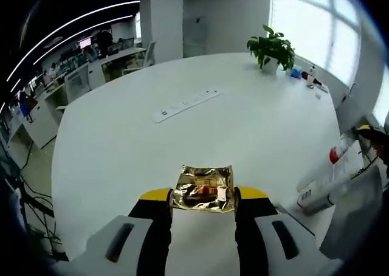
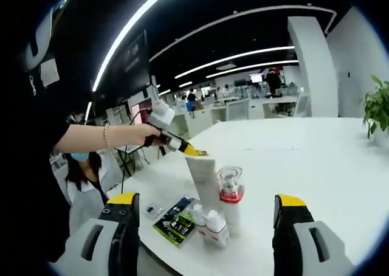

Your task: Arrange the skincare products in the storage area until every visible bottle or jar stands upright without overlapping.

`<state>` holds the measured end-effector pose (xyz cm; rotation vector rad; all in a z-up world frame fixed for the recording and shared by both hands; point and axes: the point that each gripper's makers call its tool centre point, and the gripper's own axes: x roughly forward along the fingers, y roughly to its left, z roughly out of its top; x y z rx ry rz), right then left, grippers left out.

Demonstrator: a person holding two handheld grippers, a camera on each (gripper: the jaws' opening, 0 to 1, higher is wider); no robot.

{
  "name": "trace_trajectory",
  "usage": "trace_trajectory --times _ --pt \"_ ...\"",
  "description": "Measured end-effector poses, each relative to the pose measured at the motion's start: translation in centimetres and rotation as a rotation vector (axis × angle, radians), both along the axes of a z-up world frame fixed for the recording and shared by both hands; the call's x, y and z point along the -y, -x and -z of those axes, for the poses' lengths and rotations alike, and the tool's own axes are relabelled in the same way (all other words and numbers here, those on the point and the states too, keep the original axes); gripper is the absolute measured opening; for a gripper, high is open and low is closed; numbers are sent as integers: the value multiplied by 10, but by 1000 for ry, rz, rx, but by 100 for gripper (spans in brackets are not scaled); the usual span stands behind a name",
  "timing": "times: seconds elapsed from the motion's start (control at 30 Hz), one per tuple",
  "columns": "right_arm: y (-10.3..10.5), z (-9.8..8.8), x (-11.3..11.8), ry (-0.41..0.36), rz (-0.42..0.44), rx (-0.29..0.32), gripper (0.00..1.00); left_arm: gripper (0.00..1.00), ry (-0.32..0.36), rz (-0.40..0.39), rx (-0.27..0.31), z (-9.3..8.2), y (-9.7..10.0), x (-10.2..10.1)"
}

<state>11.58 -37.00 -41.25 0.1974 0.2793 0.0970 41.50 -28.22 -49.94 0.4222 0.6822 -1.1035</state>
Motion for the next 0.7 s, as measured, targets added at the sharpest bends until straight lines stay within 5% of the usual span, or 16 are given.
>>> trace_trajectory --times 0.3,0.5,0.7 --pt "-21 -45 -50 -26 -158 103 94 42 42 20 -13 -25 38 -31" --pt "-23 -60 -103 -65 -348 119 82 42 75 48 -28 -38 59 -53" --pt "-34 -58 -136 -2 -439 117 82 42 82 68 -30 -52 87 -83"
